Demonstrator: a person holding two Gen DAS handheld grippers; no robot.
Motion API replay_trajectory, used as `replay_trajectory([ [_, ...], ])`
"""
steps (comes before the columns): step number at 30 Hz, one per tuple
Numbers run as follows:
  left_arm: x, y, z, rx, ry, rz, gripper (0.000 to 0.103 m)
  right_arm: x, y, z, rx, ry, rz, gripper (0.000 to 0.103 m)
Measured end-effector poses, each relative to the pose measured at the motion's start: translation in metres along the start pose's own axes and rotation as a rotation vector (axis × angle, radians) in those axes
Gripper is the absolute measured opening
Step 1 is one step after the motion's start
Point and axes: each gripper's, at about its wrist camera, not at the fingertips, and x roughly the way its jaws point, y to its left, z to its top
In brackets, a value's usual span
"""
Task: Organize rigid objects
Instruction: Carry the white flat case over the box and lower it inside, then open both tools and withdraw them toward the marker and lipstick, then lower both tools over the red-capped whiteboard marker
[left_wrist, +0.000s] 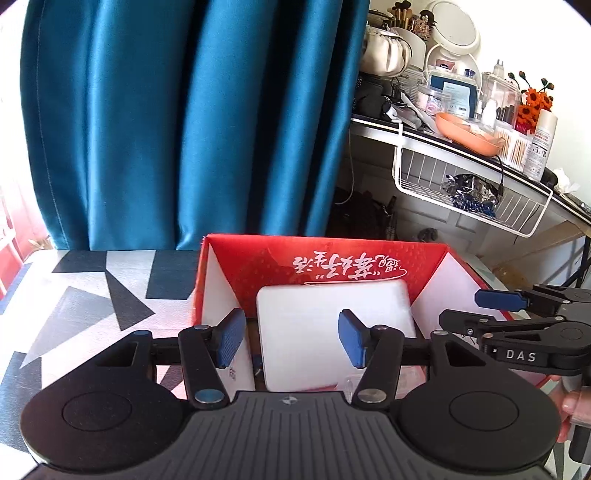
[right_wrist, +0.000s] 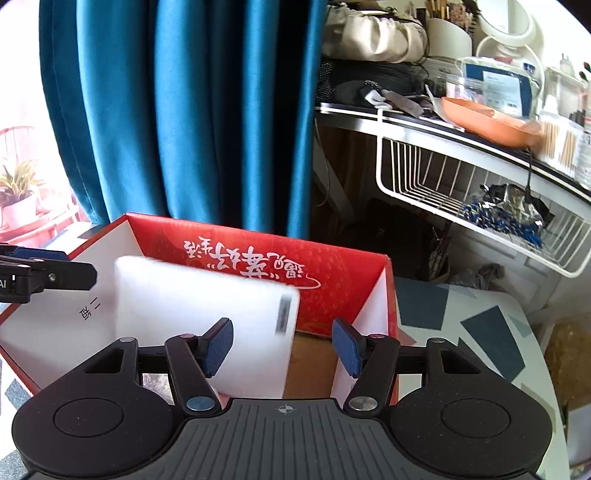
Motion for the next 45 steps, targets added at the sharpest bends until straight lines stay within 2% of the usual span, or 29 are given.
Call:
replay_trajectory([
  [1,-0.003,-0.001,-0.001,0.004,-0.004,0.001,0.064,-0.002,-0.001,0.0,0.008,-0.002,0.004,0.06],
  [2,-0.006,-0.002,-0.001,0.014,-0.007,0.002,0.07,-0.005,-0.001,-0.001,0.015,-0.007,0.01,0.068],
  [3,-0.01,-0.004,-0.001,0.024,-0.009,0.004,0.079,-0.009,-0.001,-0.001,0.019,-0.014,0.014,0.074],
  [4,-0.013,-0.005,-0.001,0.034,-0.008,0.005,0.086,-0.012,0.0,-0.002,0.019,-0.021,0.016,0.077],
  [5,-0.017,-0.006,-0.002,0.039,-0.008,0.005,0.1,-0.016,0.001,-0.002,0.02,-0.027,0.016,0.082],
  [6,-0.021,-0.006,-0.002,0.043,-0.009,0.006,0.103,-0.02,0.001,-0.002,0.024,-0.034,0.013,0.089],
  [8,-0.029,-0.007,-0.003,0.056,-0.003,0.005,0.103,-0.029,0.001,-0.003,0.044,-0.059,0.018,0.101],
  [9,-0.033,-0.007,-0.004,0.059,0.006,0.007,0.103,-0.034,0.001,-0.004,0.055,-0.071,0.024,0.103],
  [16,-0.06,0.003,-0.018,0.028,0.014,0.011,0.103,-0.06,0.006,-0.013,0.081,-0.086,0.055,0.103],
  [24,-0.086,0.014,-0.054,-0.014,0.021,0.029,0.103,-0.094,0.019,-0.039,0.09,-0.129,0.086,0.103],
  [28,-0.094,0.02,-0.076,-0.05,0.045,0.033,0.103,-0.109,0.026,-0.057,0.092,-0.154,0.097,0.103],
  [31,-0.095,0.024,-0.095,-0.081,0.095,0.029,0.103,-0.117,0.03,-0.071,0.103,-0.151,0.117,0.103],
  [35,-0.091,0.023,-0.125,-0.086,0.177,0.019,0.103,-0.121,0.037,-0.095,0.091,-0.111,0.127,0.103],
  [38,-0.092,0.023,-0.14,-0.093,0.209,0.008,0.103,-0.12,0.042,-0.118,0.092,-0.053,0.124,0.103],
  [45,-0.104,0.012,-0.154,-0.051,0.19,-0.013,0.102,-0.12,0.052,-0.165,0.075,0.076,0.146,0.101],
])
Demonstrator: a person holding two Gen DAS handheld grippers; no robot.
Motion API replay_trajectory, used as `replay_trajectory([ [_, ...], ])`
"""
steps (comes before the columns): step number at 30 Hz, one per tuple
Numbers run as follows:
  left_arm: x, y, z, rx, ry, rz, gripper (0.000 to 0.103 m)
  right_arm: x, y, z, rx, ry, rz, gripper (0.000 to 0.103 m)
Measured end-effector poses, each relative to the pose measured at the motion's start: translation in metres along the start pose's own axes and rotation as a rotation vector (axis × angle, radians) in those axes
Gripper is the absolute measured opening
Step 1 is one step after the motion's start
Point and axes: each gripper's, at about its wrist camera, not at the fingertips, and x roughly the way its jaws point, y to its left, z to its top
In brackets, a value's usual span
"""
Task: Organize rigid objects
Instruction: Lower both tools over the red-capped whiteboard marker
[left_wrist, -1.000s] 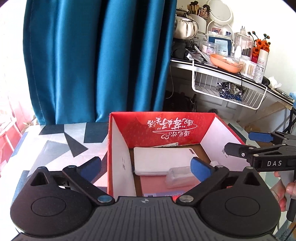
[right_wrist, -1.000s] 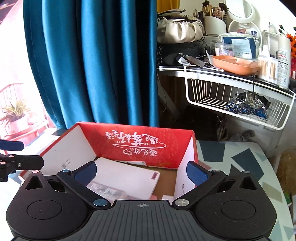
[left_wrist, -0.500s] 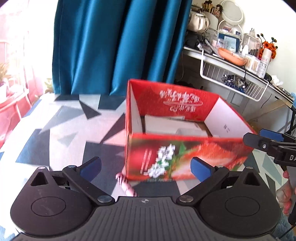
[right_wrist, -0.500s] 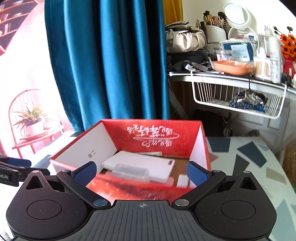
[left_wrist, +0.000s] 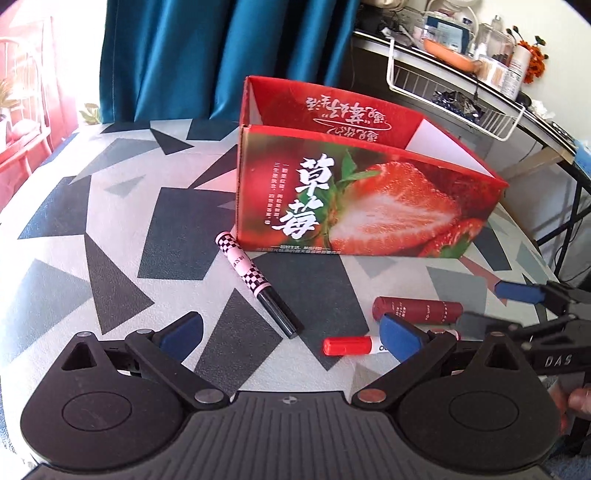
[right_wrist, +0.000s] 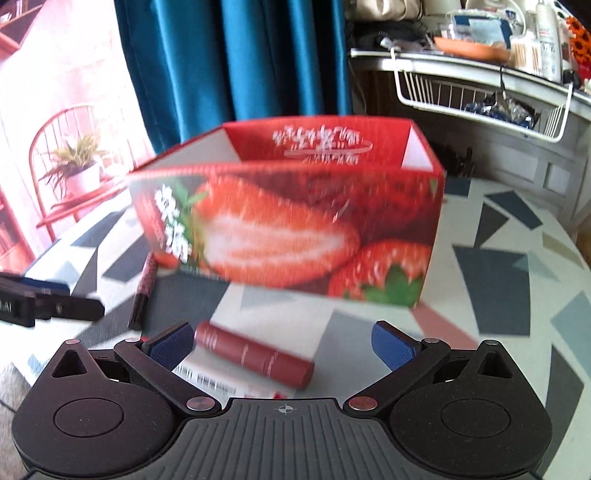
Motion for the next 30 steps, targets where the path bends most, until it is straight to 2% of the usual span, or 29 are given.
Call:
replay_trajectory([
  [3,0.004,-0.005,-0.007,0.018,0.009,0.007,0.1,0.003,0.005,-0.012,-0.01,0.052,0.014,0.1],
  [6,0.009,-0.01,-0.012,0.021,0.041,-0.019,0.095,0.006,0.011,-0.017,-0.034,0.088,0.035,0.097],
  [11,0.013,-0.014,-0.016,0.044,0.048,-0.042,0.092,0.011,0.018,-0.021,-0.063,0.125,0.06,0.079],
  [19,0.022,-0.008,-0.02,0.011,0.077,-0.053,0.085,0.018,0.011,-0.022,-0.03,0.171,0.062,0.064],
  [22,0.023,-0.009,-0.02,0.013,0.076,-0.065,0.08,0.018,0.011,-0.023,-0.038,0.171,0.058,0.062],
  [26,0.021,-0.01,-0.02,0.02,0.063,-0.098,0.071,0.017,0.01,-0.023,-0.04,0.167,0.048,0.047],
  [30,0.021,-0.012,-0.021,0.021,0.062,-0.133,0.06,0.017,0.009,-0.023,-0.038,0.164,0.043,0.042],
])
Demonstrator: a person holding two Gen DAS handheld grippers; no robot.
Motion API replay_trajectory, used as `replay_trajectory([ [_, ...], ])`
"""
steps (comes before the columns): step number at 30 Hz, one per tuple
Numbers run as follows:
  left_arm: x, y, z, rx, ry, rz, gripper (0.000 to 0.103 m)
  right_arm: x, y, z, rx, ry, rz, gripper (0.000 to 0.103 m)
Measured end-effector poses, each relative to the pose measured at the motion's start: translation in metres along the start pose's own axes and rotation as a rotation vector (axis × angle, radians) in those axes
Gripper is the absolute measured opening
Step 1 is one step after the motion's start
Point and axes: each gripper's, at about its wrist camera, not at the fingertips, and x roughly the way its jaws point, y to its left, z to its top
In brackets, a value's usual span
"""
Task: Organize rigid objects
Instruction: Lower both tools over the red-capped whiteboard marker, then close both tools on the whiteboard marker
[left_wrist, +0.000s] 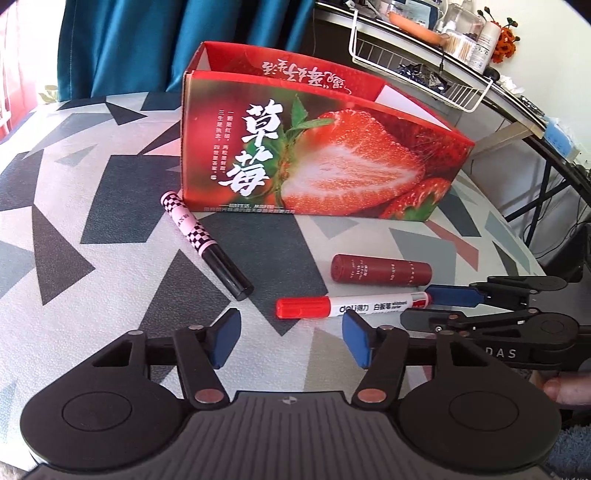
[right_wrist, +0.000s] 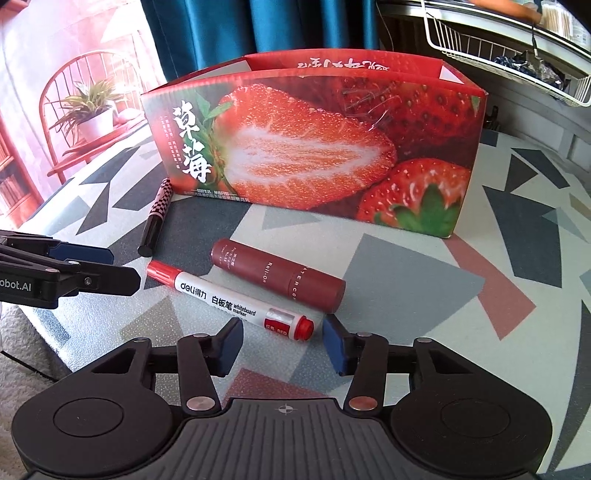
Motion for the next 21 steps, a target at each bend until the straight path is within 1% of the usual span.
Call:
replay_trajectory([
  [3,0.002,-0.001,-0.001,-0.004,0.008,-0.018,0.055,0.0,0.0,0.0,0.002,-0.002,0.003,0.038],
  [6,0.005,0.0,-0.001,-0.02,0.019,-0.037,0.054,0.001,0.002,0.0,-0.009,-0.003,0.005,0.037],
  [11,0.01,0.003,0.003,-0.038,0.011,-0.025,0.054,0.001,0.0,0.0,-0.007,-0.006,0.005,0.033],
  [14,0.016,0.003,0.006,-0.035,0.015,-0.019,0.054,0.001,0.001,0.0,-0.012,-0.007,0.001,0.033],
  [18,0.024,0.0,0.008,-0.034,0.019,-0.034,0.054,0.001,0.002,0.0,-0.017,-0.006,0.0,0.032],
  [21,0.028,0.002,0.008,-0.052,0.021,-0.037,0.054,0.002,0.002,0.0,-0.021,-0.006,-0.002,0.032],
])
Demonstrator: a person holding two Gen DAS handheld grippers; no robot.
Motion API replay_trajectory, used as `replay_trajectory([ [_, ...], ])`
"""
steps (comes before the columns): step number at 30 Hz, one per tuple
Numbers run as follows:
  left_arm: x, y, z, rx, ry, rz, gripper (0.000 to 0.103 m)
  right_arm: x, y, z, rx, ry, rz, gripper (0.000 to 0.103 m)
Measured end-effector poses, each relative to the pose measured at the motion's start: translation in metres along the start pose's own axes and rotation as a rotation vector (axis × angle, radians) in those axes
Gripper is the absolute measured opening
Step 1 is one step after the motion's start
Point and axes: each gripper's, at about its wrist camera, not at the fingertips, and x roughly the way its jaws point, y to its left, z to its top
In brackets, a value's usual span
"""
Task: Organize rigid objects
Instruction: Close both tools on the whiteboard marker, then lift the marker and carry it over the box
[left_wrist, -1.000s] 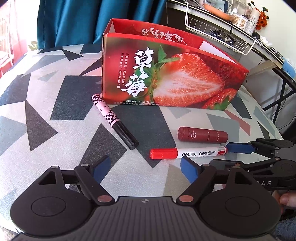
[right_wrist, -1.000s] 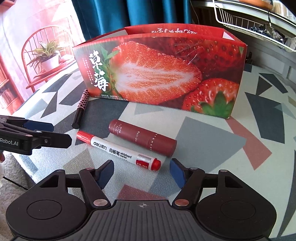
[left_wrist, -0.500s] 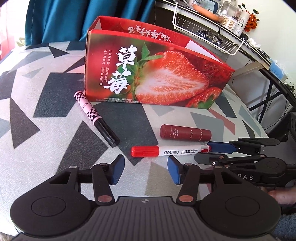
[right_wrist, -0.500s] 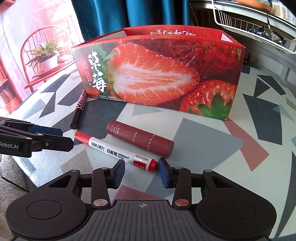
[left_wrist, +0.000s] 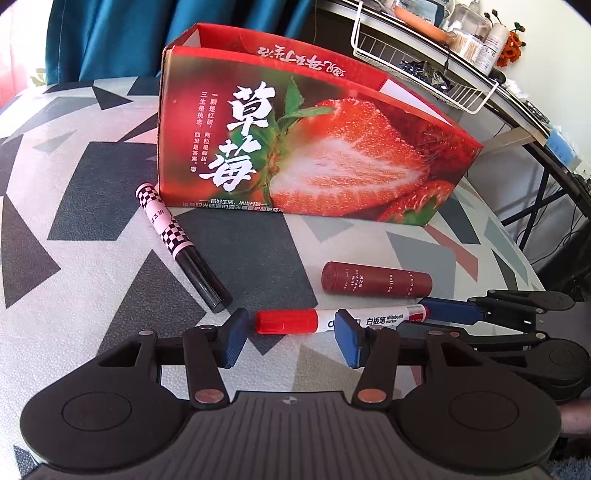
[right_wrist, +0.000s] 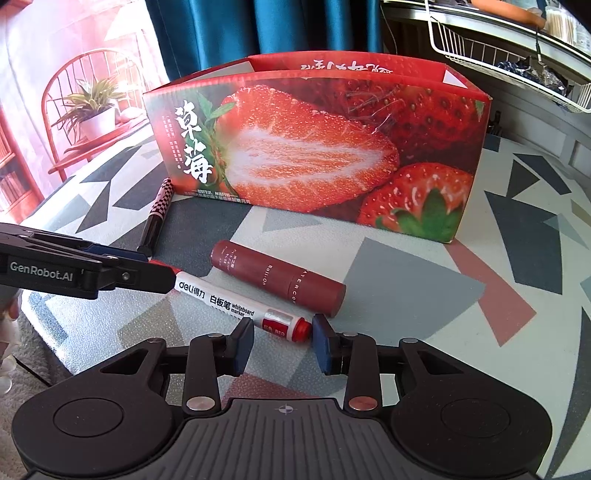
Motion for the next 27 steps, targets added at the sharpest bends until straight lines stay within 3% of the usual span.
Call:
replay_trajectory([
  [5,0.001,0.001,-0.001,-0.001,-0.008,-0.009,0.054,0.001,0.0,0.0,-0.001,0.0,0.0,0.032],
  [12,0.001,-0.006,-0.005,0.041,-0.017,0.029,0.041,0.001,0.001,0.0,-0.003,0.001,-0.001,0.032],
  [27,-0.022,-0.015,-0.002,0.085,-0.085,0.074,0.041,-0.006,0.007,0.004,-0.02,-0.039,0.014,0.032],
])
